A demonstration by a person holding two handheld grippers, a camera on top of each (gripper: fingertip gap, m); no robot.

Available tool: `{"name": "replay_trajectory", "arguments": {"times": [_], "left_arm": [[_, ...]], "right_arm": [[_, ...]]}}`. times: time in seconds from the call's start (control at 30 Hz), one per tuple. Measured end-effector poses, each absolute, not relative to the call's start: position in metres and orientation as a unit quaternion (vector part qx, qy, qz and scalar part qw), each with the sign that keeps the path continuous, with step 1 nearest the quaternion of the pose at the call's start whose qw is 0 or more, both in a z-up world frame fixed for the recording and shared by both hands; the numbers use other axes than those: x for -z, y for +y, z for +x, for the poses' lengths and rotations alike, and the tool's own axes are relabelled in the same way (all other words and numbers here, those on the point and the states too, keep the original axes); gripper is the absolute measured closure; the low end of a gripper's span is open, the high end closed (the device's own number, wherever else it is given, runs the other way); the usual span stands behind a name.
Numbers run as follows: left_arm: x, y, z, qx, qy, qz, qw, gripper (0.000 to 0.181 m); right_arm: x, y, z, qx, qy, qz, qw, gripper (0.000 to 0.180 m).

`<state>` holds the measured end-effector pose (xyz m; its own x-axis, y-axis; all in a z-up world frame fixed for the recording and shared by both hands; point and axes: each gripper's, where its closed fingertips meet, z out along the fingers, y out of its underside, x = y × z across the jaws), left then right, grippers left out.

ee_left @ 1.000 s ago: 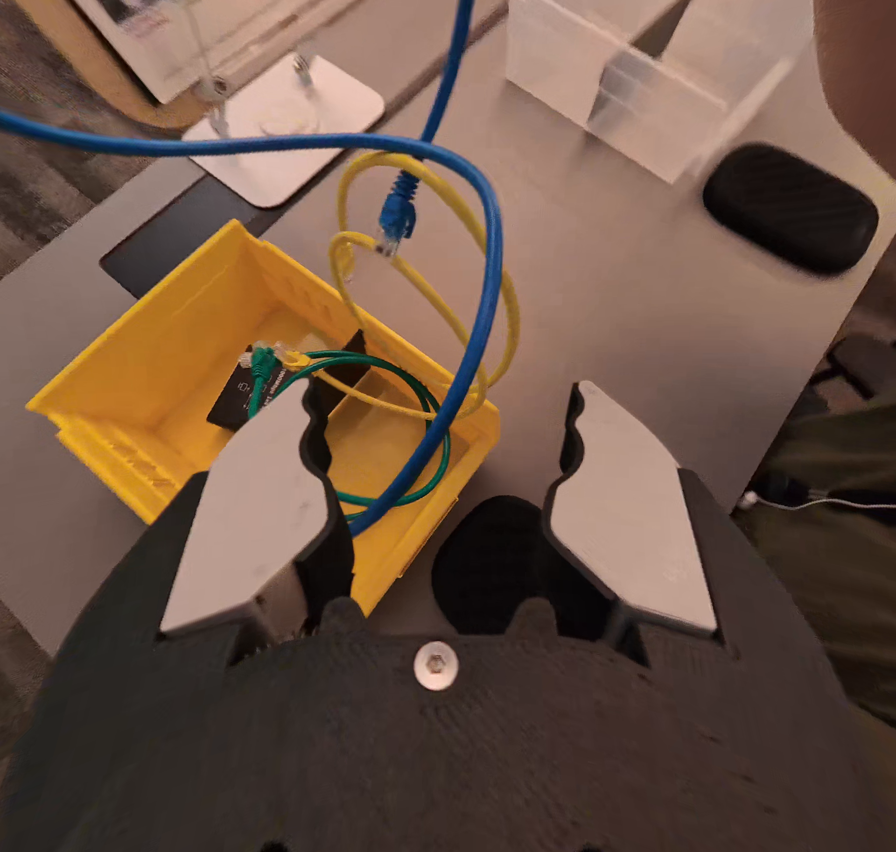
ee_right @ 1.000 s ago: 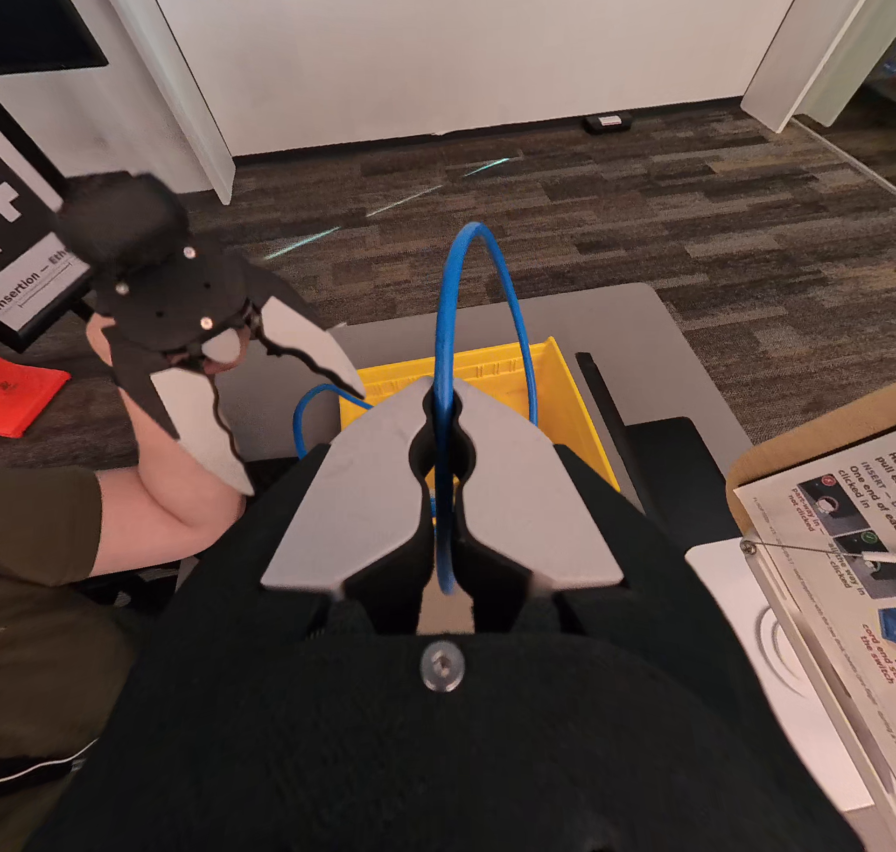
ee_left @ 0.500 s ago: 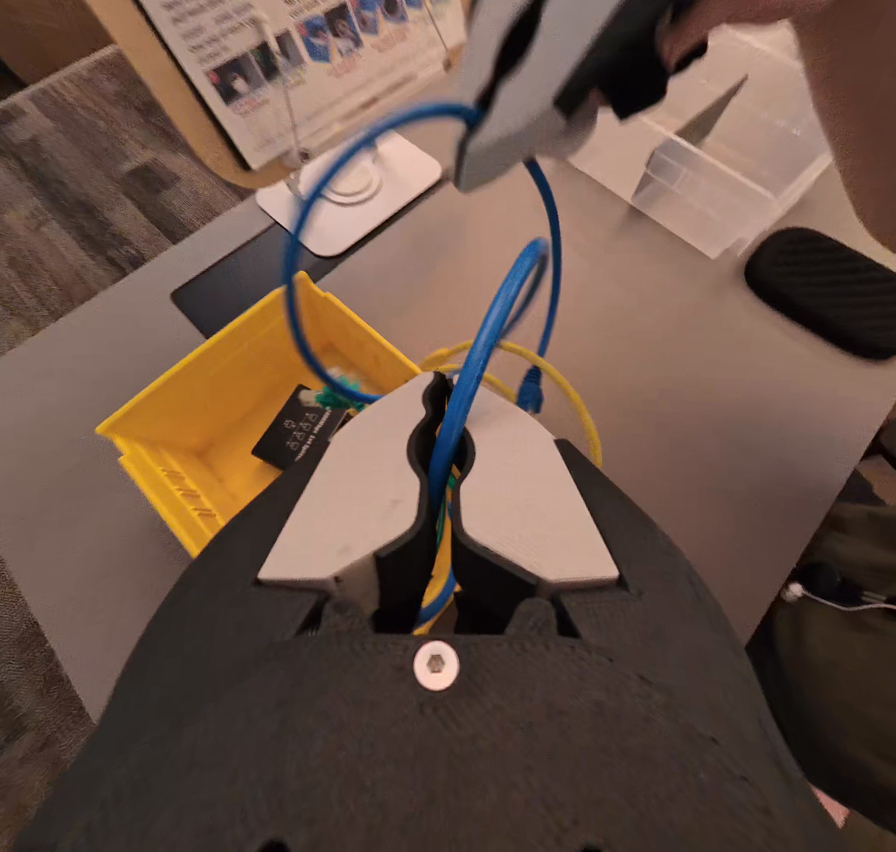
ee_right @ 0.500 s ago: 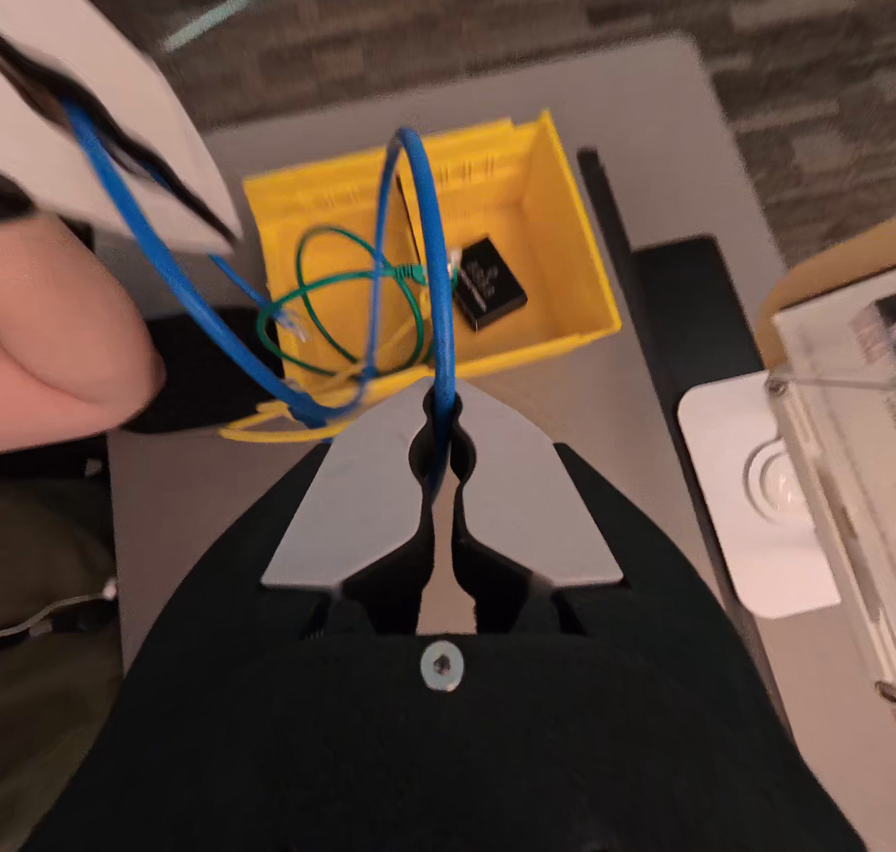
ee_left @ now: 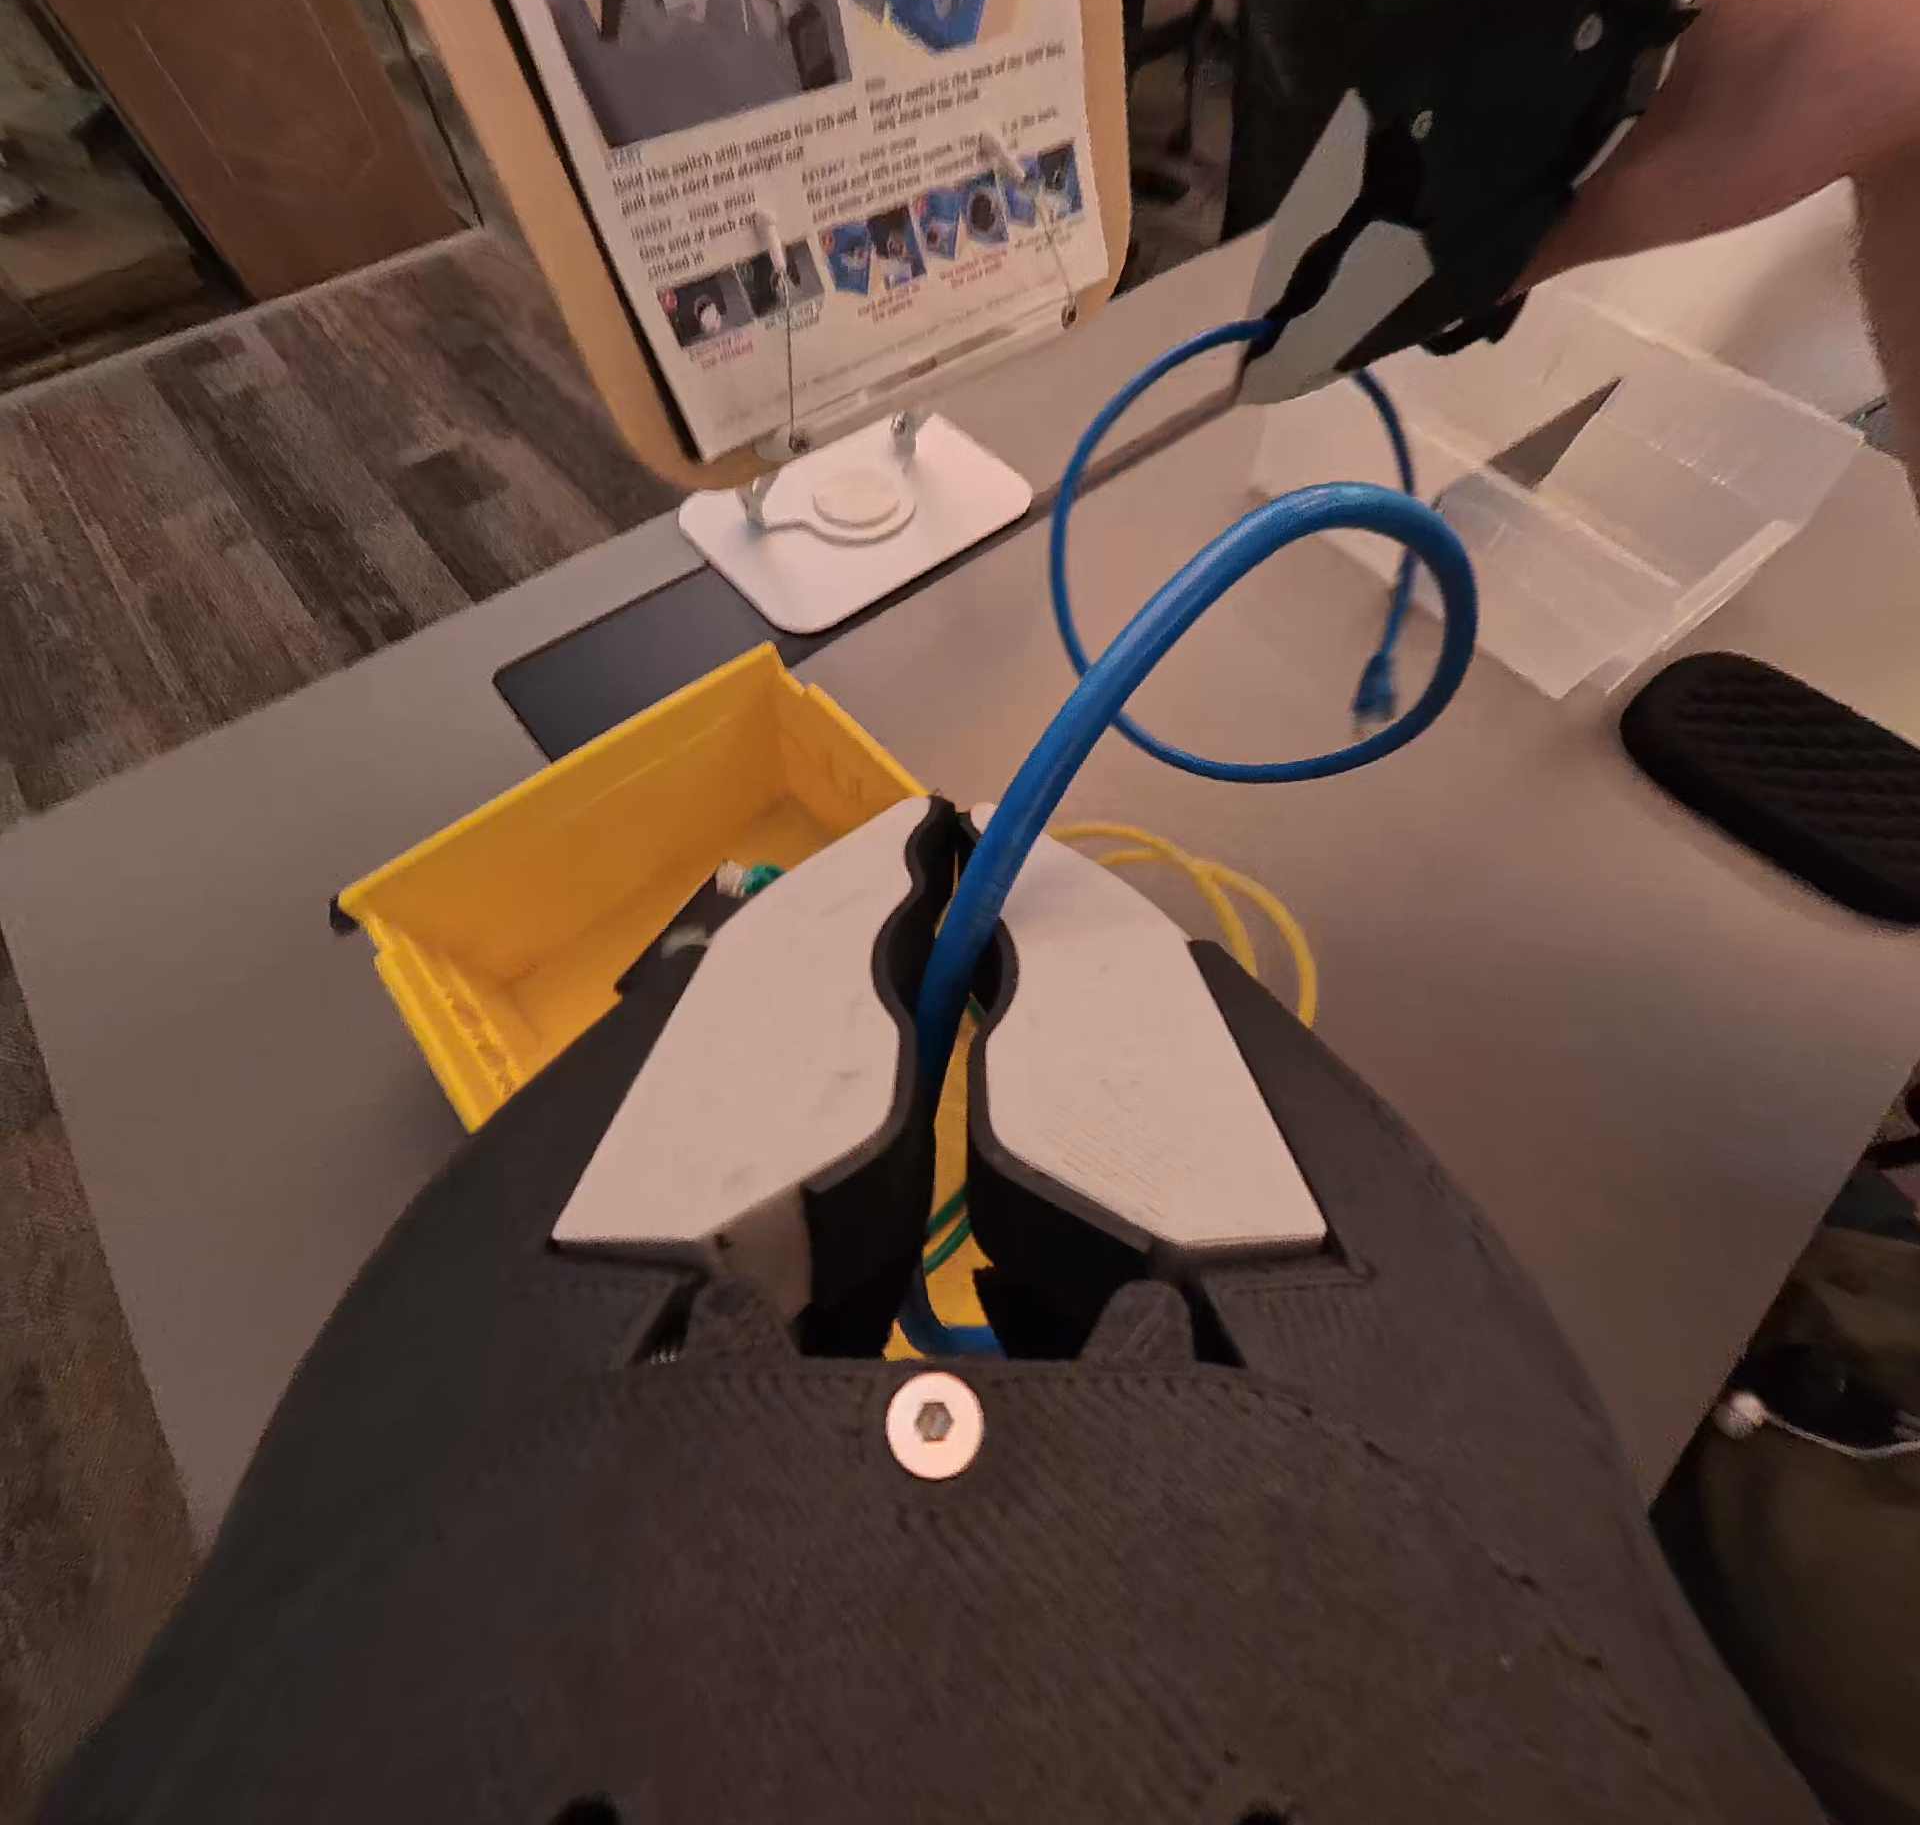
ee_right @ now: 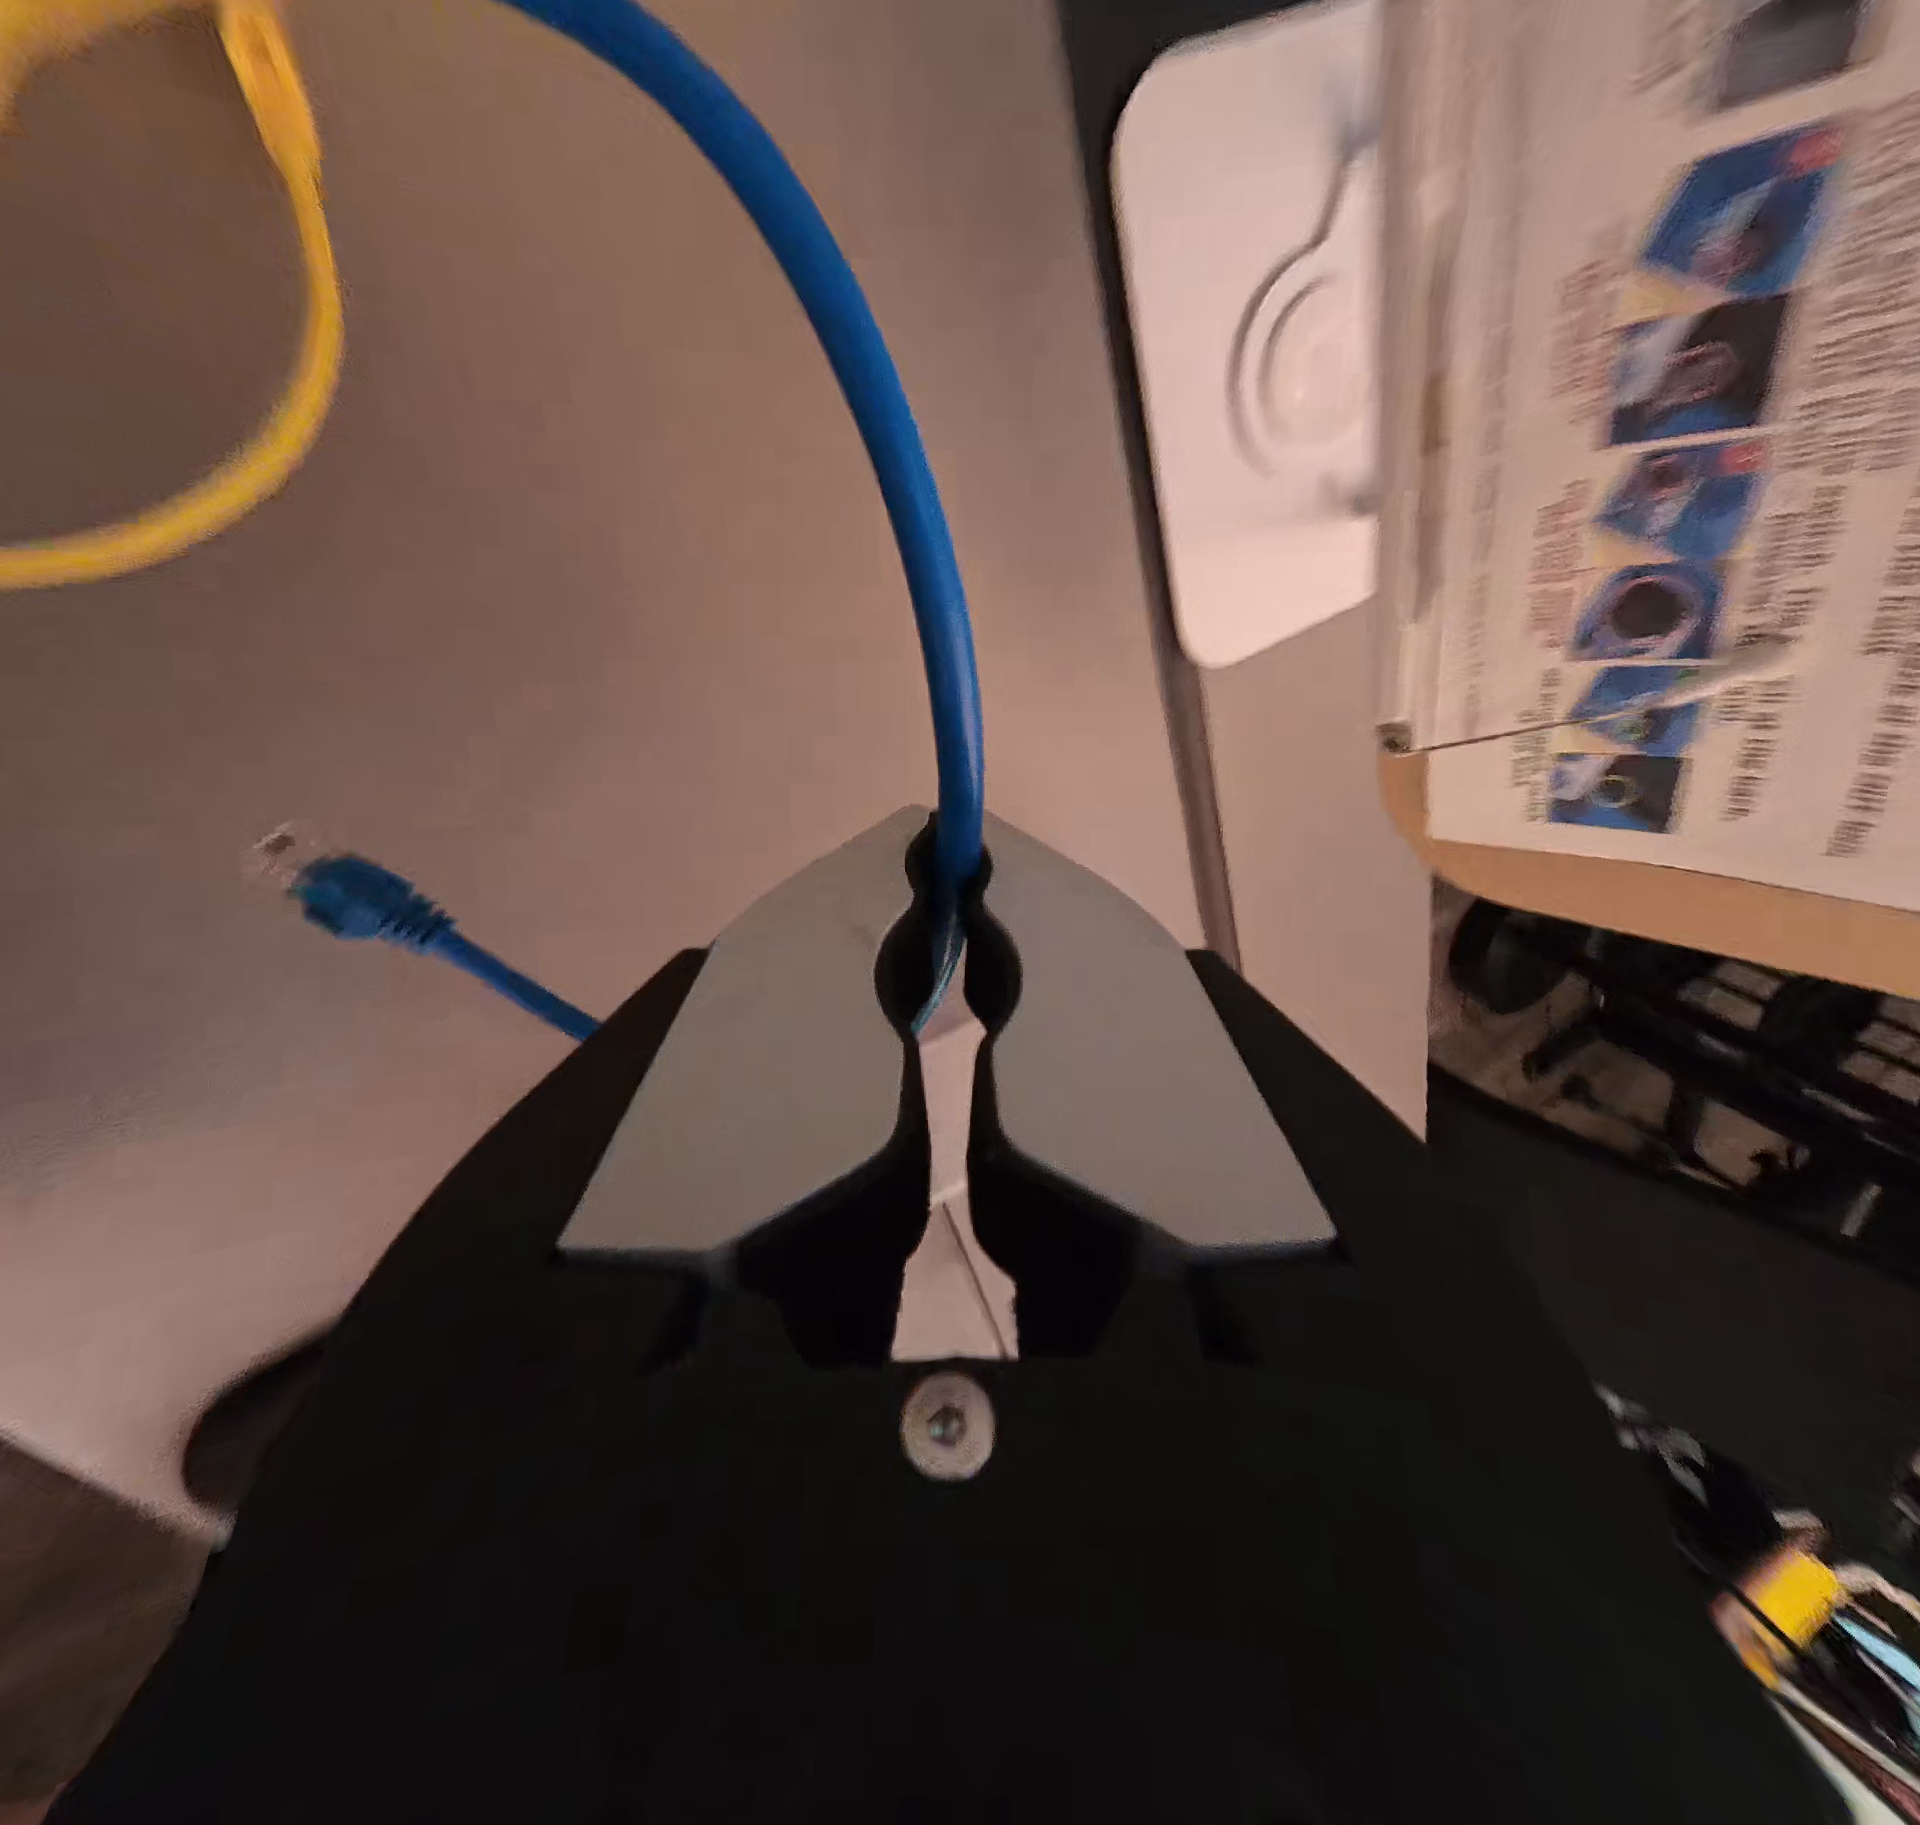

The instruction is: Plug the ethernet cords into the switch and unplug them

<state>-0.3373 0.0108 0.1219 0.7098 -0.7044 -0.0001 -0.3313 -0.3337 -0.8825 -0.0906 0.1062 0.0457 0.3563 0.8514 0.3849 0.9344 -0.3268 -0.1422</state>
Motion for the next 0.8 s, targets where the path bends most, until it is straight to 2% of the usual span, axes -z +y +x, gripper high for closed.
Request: {"name": "replay_trajectory", "arguments": {"times": [0.03, 0.13, 0.2, 0.3, 0.5, 0.63, 0.77, 0.8], "left_arm": [[-0.130, 0.010, -0.330, 0.204, 0.330, -0.781, 0.490, 0.181], [-0.154, 0.003, -0.303, 0.243, 0.338, -0.739, 0.529, 0.181], [-0.156, -0.009, -0.268, 0.300, 0.364, -0.722, 0.506, 0.181], [-0.119, -0.026, -0.203, 0.347, 0.418, -0.743, 0.391, 0.181], [-0.002, -0.024, -0.068, 0.318, 0.498, -0.768, 0.247, 0.181], [0.049, -0.006, -0.025, 0.304, 0.488, -0.779, 0.249, 0.141], [0.066, 0.006, -0.029, 0.273, 0.481, -0.800, 0.232, 0.100], [0.061, 0.012, -0.034, 0.262, 0.478, -0.802, 0.244, 0.102]], "right_arm": [[-0.061, 0.107, -0.094, 0.113, -0.544, -0.806, 0.205, 0.180], [-0.111, 0.111, -0.097, 0.094, -0.505, -0.795, 0.323, 0.180], [-0.126, 0.099, -0.086, 0.067, -0.480, -0.803, 0.347, 0.180], [-0.096, 0.071, -0.048, 0.042, -0.465, -0.839, 0.281, 0.180], [0.015, 0.062, 0.012, -0.012, -0.397, -0.909, 0.125, 0.180], [0.078, 0.060, 0.032, -0.013, -0.394, -0.916, 0.070, 0.180], [0.115, 0.066, 0.048, -0.006, -0.376, -0.925, 0.059, 0.178], [0.120, 0.070, 0.054, 0.009, -0.363, -0.930, 0.060, 0.178]]}}
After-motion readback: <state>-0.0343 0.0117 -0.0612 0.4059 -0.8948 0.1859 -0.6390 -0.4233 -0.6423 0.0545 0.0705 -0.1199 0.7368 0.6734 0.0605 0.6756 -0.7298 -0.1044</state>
